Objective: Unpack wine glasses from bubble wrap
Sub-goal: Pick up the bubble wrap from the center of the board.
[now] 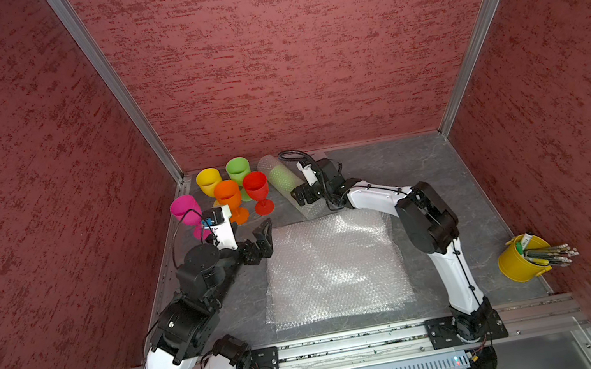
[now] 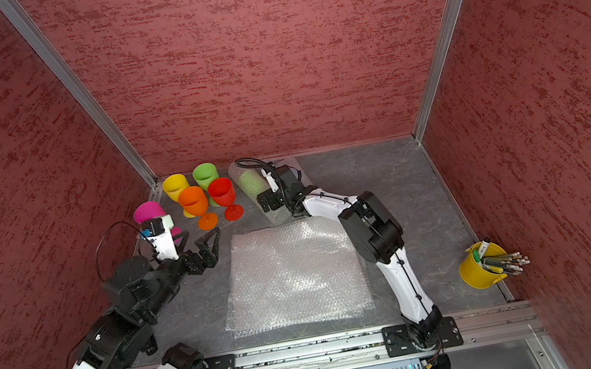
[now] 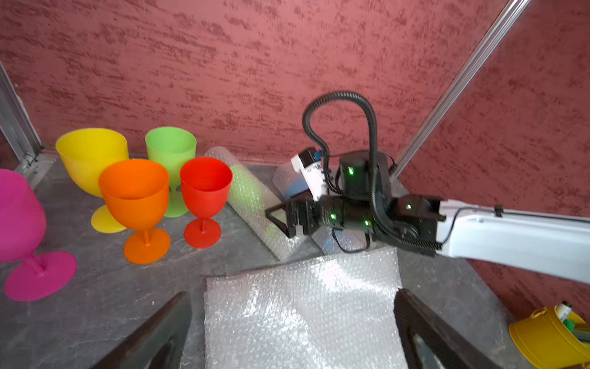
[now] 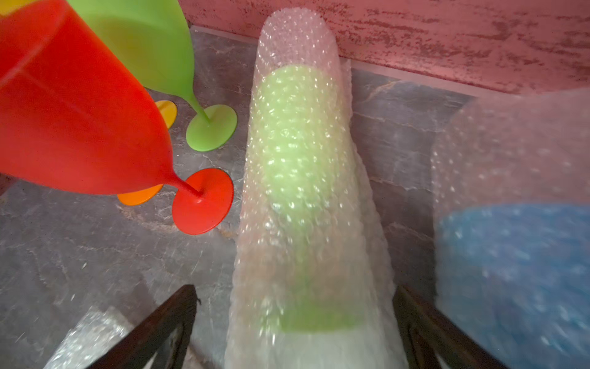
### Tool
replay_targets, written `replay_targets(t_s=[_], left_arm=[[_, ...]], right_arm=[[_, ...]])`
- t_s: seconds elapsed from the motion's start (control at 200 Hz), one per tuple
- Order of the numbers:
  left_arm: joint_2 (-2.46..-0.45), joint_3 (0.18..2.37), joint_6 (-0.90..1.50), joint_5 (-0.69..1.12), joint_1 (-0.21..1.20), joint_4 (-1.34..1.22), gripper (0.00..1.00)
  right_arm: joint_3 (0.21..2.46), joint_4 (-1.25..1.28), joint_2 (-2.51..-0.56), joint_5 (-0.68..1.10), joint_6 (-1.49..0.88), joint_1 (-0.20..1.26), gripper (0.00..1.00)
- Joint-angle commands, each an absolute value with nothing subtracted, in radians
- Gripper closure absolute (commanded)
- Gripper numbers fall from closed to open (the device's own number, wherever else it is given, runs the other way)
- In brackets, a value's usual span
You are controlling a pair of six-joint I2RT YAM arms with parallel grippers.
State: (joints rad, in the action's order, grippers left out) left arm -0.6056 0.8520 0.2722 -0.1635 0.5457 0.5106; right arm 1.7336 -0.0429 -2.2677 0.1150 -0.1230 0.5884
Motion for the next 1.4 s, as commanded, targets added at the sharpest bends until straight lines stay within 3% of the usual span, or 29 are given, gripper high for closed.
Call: replay_targets(t_s=[0.0, 0.276, 0.666, 0.997, 1.398], left_arm=[[-0.606, 0.846, 0.272, -0.234, 0.549, 0.554, 0.0], [-0.55, 0.835, 0.257, -0.35, 0.585, 0.564, 0.0], [-0.541, 0.839, 0.288, -0.352, 0.589, 0.578, 0.0], [-0.542, 0.836, 0.281, -0.332, 0.59, 0.573, 0.0], [-0.606, 0.887, 0.294, -0.163, 0.594, 0.607, 0.0]], right_arm=[[1.934, -0.181, -2.379, 0.128, -0.082, 0.585, 0.01], [2.433, -0.443, -2.707, 0.113, -0.084, 0.585, 0.04], [2.38, -0.374, -2.619, 0.039, -0.133, 0.585, 0.29], [2.221, -0.316, -2.292, -0.081, -0.164, 0.585, 0.35], [1.386, -0.125, -1.55, 0.003, -0.553, 0.605, 0.36]])
